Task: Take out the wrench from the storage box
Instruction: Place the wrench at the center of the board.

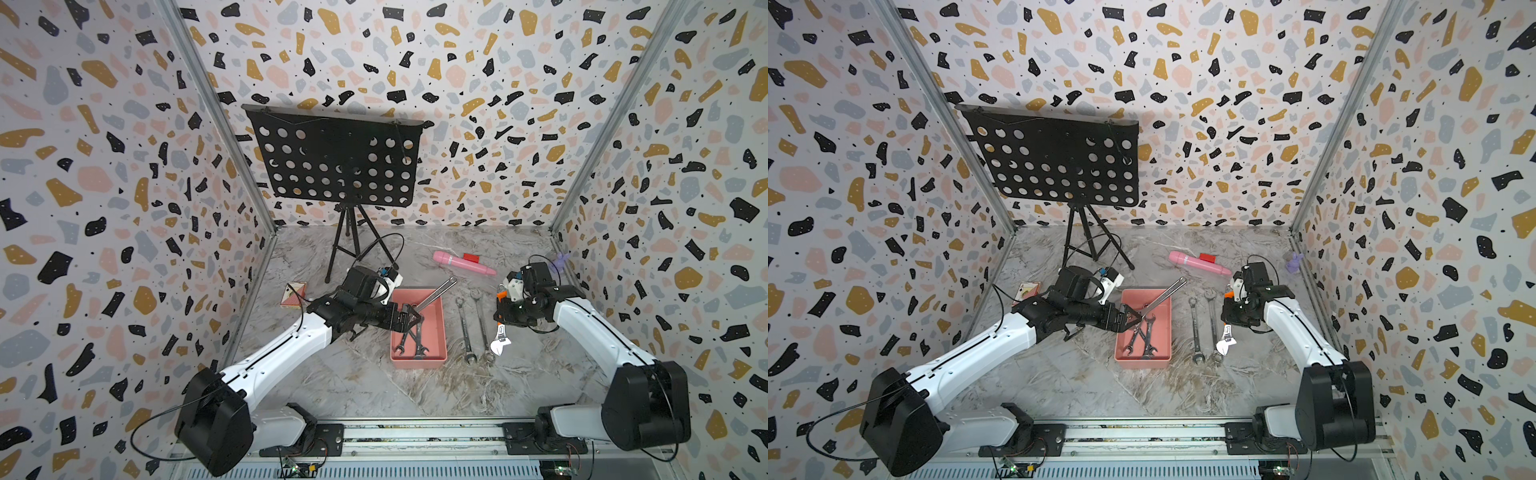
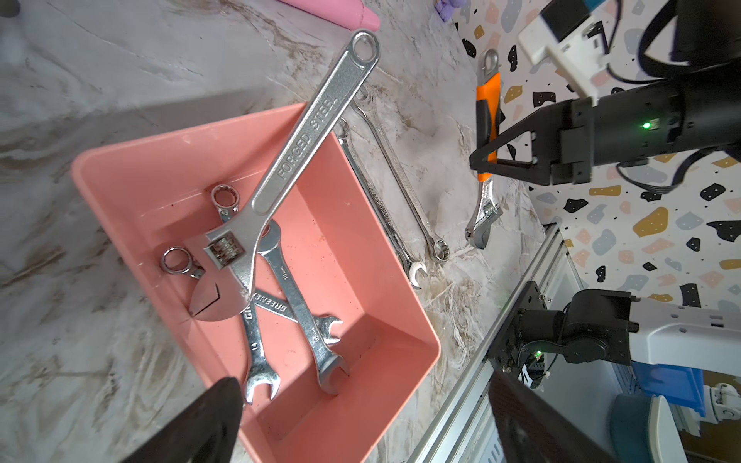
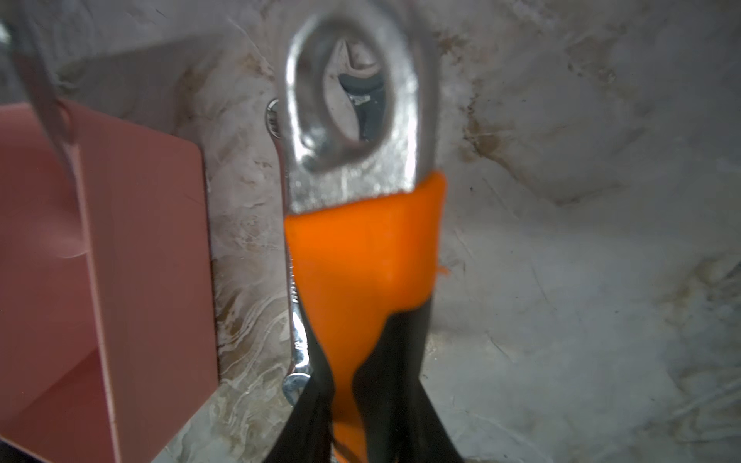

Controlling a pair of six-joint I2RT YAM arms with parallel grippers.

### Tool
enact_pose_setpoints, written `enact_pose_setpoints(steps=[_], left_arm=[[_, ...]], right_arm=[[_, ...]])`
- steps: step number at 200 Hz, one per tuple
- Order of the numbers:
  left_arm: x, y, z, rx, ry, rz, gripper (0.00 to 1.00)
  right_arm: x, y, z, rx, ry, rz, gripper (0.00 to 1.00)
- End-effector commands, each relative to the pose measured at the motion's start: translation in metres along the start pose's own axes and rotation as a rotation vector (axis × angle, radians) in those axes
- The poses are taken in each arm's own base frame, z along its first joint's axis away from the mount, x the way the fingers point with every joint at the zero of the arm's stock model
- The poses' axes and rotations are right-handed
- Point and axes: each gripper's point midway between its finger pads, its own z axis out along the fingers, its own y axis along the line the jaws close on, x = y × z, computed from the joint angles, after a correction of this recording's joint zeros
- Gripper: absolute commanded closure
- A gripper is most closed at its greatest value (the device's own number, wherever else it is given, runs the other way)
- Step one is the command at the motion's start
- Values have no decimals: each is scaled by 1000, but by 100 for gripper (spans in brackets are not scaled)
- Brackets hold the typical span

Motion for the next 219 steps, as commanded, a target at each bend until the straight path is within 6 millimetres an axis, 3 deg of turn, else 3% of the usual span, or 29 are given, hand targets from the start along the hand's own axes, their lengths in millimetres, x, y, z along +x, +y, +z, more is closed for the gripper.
enact_pose_setpoints(steps=[1,44,156,219], left_arm=[[-16,-9,-6,14,-52,38,0],[-14,-6,-3,7,-42,41,0],[-10,-1,-1,-15,-18,55,0],[-6,3,2,-23,-5,55,0]], right_arm=[[-7,-13,5,29,-1,-73,100],[-23,-34,24,90,32,-87,100],[-22,-61,64,128,138,-37,96],[-16,-69,67,167,163,-19,72]])
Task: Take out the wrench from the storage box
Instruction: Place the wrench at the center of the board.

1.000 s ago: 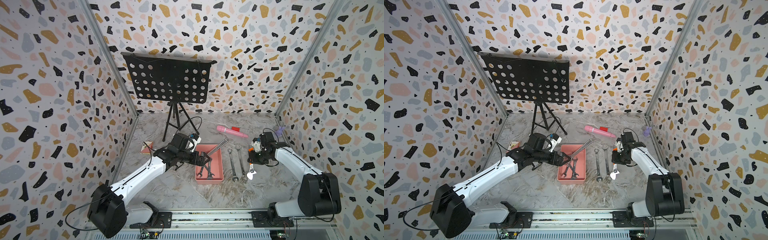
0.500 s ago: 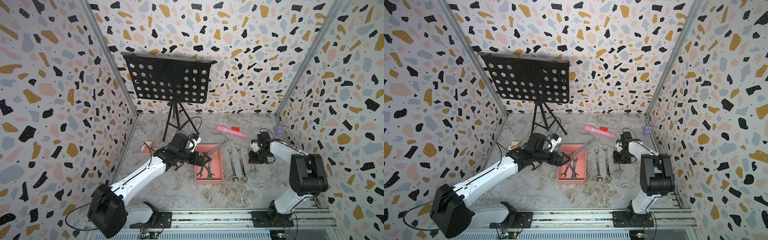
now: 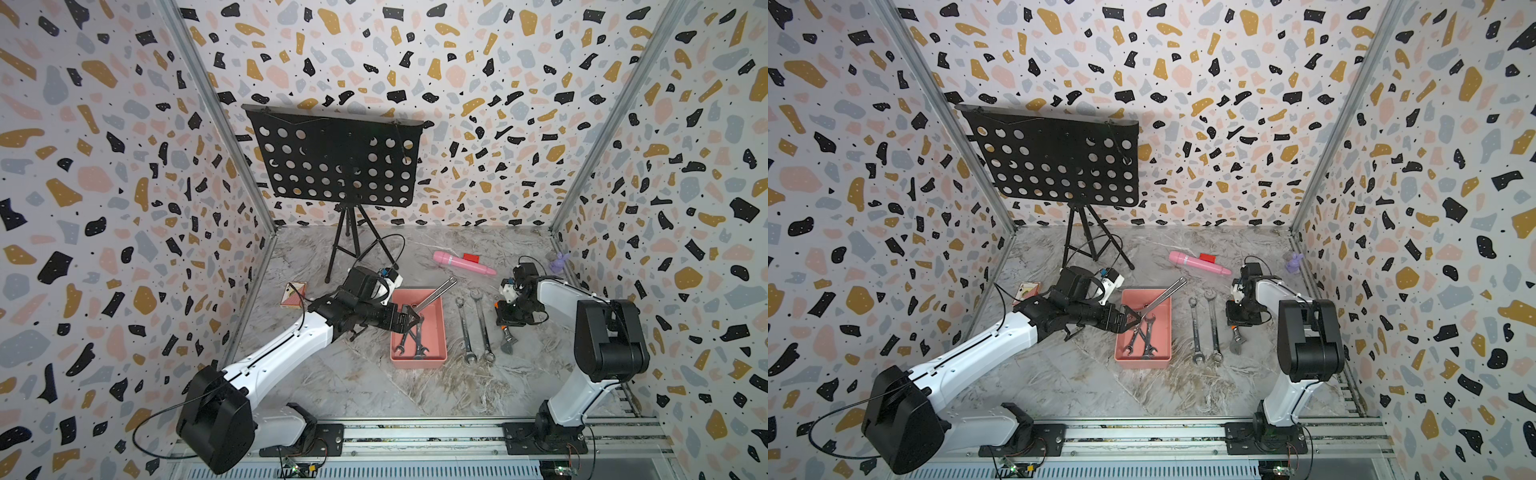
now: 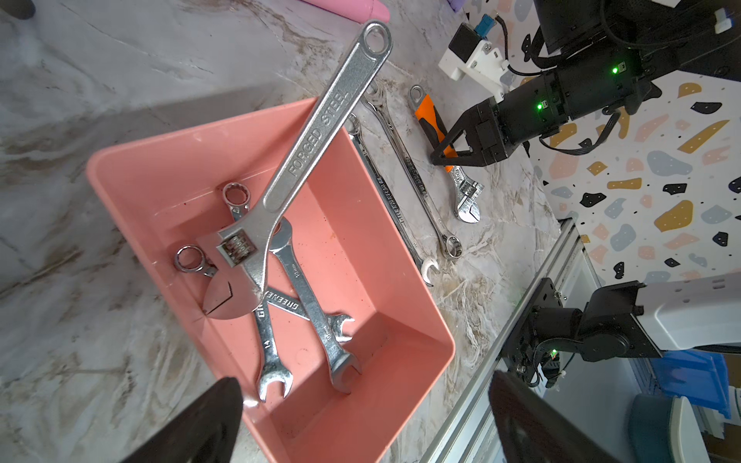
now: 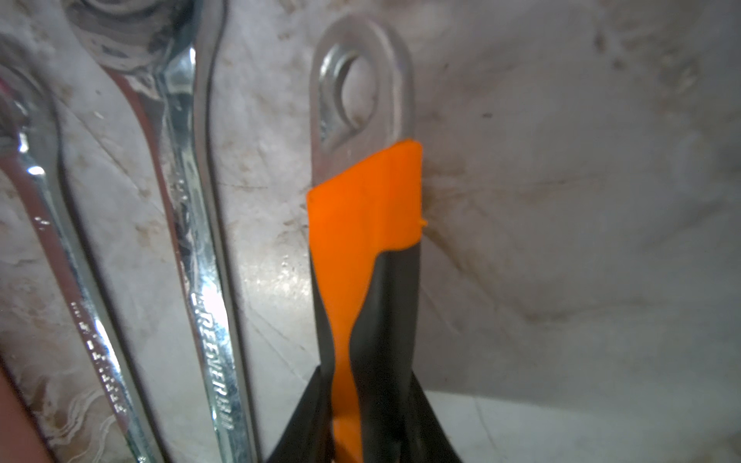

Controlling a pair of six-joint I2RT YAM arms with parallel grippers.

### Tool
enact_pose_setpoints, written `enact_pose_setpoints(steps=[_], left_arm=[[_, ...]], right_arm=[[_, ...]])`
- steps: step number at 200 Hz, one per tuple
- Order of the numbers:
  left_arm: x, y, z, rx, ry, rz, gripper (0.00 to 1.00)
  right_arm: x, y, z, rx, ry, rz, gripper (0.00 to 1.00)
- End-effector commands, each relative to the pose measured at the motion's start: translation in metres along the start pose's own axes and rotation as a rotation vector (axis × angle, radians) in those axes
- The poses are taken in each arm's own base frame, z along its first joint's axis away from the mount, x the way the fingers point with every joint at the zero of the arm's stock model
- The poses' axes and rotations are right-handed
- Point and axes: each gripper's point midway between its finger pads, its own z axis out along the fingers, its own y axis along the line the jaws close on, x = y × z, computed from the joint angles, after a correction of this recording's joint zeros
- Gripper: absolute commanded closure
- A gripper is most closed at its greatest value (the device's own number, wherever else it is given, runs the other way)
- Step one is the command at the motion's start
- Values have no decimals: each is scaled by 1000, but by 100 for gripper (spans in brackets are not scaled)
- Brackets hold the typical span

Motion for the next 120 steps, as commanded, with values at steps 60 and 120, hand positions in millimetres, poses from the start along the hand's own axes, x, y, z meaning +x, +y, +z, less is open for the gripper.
enact_pose_setpoints(steps=[60,120], left_arm=[[-8,-2,0,2,-11,36,0],[-13,3,-12,-14,-36,37,0]], right_arm=[[-1,-15,-13,88,-8,20,63],[-20,15,-82,21,-187,9,54]])
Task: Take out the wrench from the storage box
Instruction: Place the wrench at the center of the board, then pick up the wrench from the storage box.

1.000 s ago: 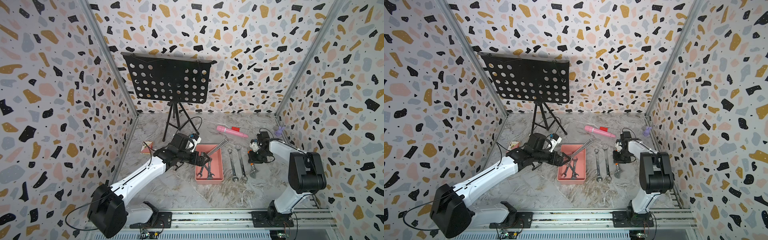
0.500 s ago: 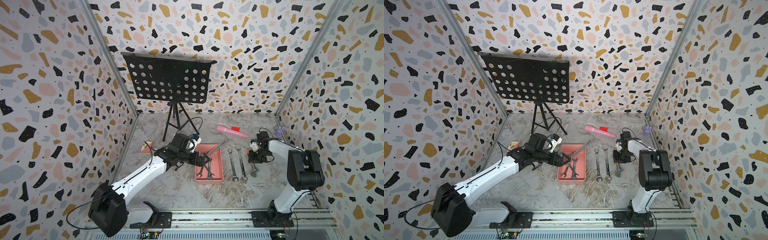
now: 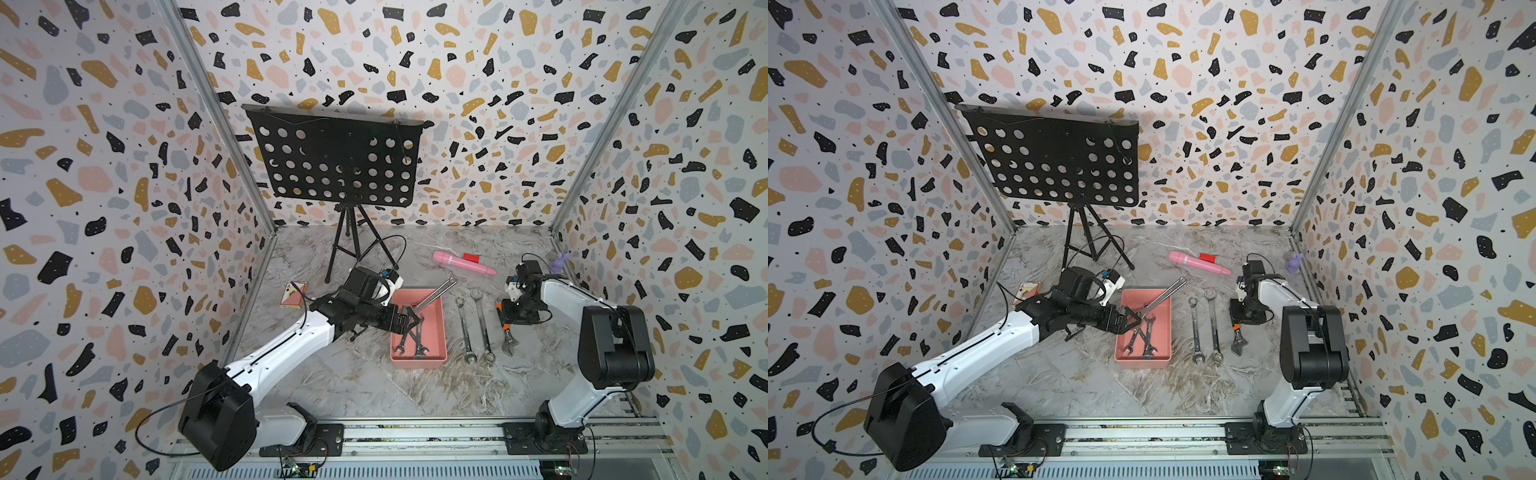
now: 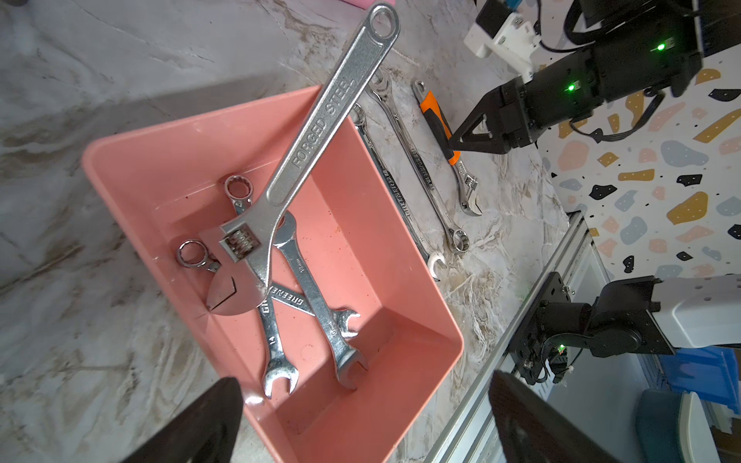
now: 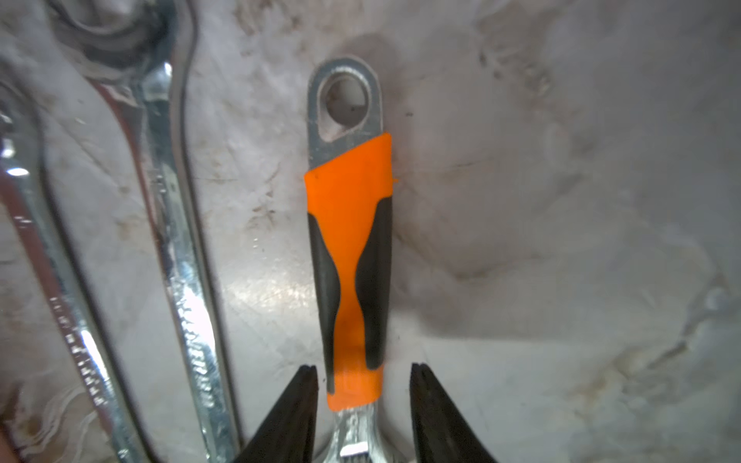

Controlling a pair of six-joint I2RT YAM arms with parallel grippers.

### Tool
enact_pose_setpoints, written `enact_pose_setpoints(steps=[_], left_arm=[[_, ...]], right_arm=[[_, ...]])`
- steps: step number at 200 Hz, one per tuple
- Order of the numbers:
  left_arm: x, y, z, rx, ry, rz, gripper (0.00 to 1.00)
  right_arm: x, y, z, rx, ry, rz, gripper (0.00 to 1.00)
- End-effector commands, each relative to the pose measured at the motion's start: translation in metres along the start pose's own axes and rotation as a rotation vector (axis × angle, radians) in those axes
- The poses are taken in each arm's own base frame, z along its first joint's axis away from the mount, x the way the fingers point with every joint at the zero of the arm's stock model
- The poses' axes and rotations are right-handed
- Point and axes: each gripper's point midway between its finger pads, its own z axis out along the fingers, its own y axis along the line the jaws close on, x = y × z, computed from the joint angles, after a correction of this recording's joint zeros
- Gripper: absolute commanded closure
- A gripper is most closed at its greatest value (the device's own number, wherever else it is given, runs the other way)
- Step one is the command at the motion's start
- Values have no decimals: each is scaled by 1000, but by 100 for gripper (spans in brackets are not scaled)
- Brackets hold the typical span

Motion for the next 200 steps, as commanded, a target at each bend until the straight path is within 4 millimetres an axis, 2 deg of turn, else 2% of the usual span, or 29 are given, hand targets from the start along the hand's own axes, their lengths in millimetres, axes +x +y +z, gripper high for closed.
enact_pose_setpoints(steps=[1,20,45,70,87,109,123,151,179,200], left_arm=[[-16,-4,-15,1,-55,35,0],[-19,1,-22,-6,-67,32,0],[-22,11,-30,-21,-81,21,0],[-25,17,-39,-33,-93,17,0],[-27,19,-44,-41,-102,18,0],[-26,21,-46,-47,-108,14,0],[-25,21,-47,-48,-109,13,0],[-22,23,-50,-57,-117,8,0],[-17,24,-52,-61,-116,4,0],[-16,25,-53,-64,-117,1,0]], right_arm=[[-19,19,-53,-50,-133,7,53],[-21,49,-78,-149,-197,48,49],[-18,99,-101,-238,-273,73,43],[-17,151,-118,-309,-363,126,41],[-18,182,-122,-325,-418,159,38],[-19,223,-112,-360,-444,178,38],[-19,242,-98,-348,-426,174,37],[-21,257,-67,-353,-399,248,37],[-31,275,-53,-395,-409,267,37],[-32,278,-39,-388,-392,291,39]])
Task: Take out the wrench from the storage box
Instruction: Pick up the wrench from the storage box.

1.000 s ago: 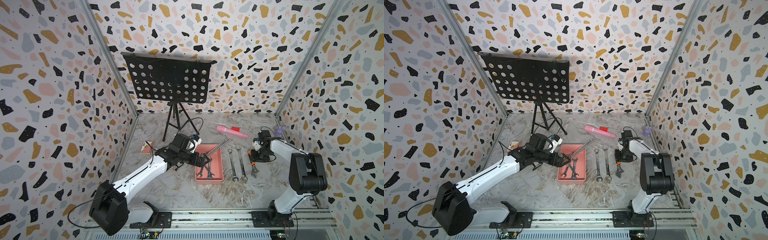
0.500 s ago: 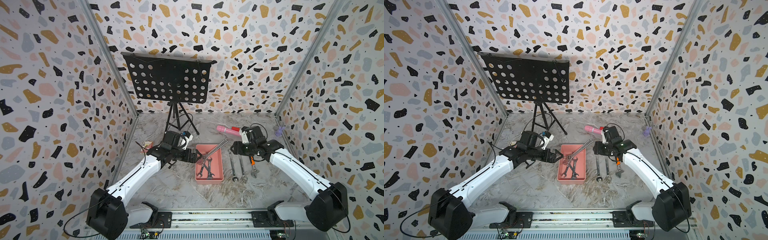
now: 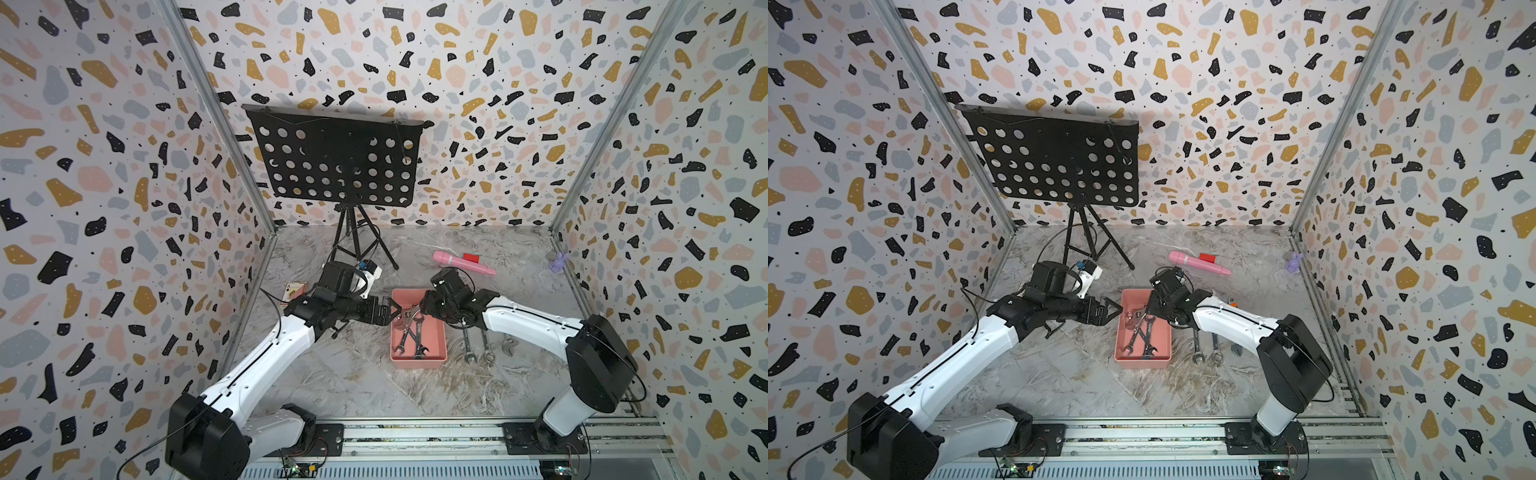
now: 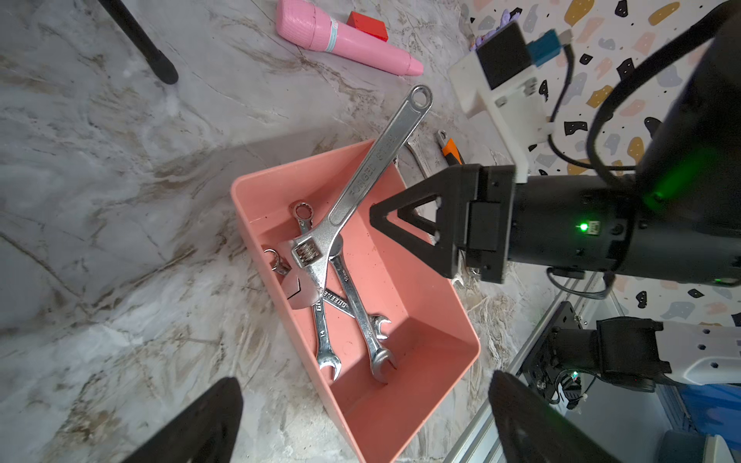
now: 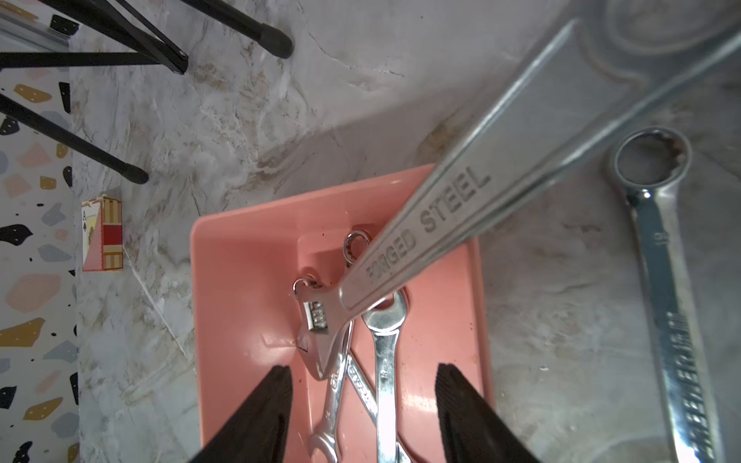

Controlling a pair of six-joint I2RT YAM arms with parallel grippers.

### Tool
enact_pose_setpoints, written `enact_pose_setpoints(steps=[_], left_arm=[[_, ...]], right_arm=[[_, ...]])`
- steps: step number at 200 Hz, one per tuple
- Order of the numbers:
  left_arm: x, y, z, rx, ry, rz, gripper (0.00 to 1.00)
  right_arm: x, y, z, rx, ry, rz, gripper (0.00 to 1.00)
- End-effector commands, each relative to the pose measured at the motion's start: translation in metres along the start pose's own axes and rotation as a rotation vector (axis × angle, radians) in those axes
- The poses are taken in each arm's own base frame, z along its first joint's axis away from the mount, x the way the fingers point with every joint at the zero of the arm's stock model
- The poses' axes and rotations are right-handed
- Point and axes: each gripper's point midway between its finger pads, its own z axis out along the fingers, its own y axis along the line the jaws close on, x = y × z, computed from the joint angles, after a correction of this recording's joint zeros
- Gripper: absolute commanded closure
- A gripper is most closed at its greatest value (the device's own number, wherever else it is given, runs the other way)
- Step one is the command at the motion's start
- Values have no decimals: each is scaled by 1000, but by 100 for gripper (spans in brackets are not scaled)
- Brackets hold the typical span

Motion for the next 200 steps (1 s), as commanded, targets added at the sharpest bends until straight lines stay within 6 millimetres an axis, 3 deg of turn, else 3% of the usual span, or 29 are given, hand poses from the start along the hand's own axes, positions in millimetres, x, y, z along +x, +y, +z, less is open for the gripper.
enact_pose_setpoints(steps=[1,53,119,176,200], left_arm=[[2,2,-3,-2,-7,12,0],[4,4,-2,-2,0,16,0],[7,6,-2,-3,4,17,0],[9,7,-2,-1,6,17,0],[10,7,-2,0,9,17,0]], right_arm=[[-17,21,-1,-59,-68,68,39],[0,10,25,0,-18,126,43],[-6,13,48,-53,-76,232,56],[-9,16,54,-59,-92,267,70],[-5,12,60,-71,-91,309,70]])
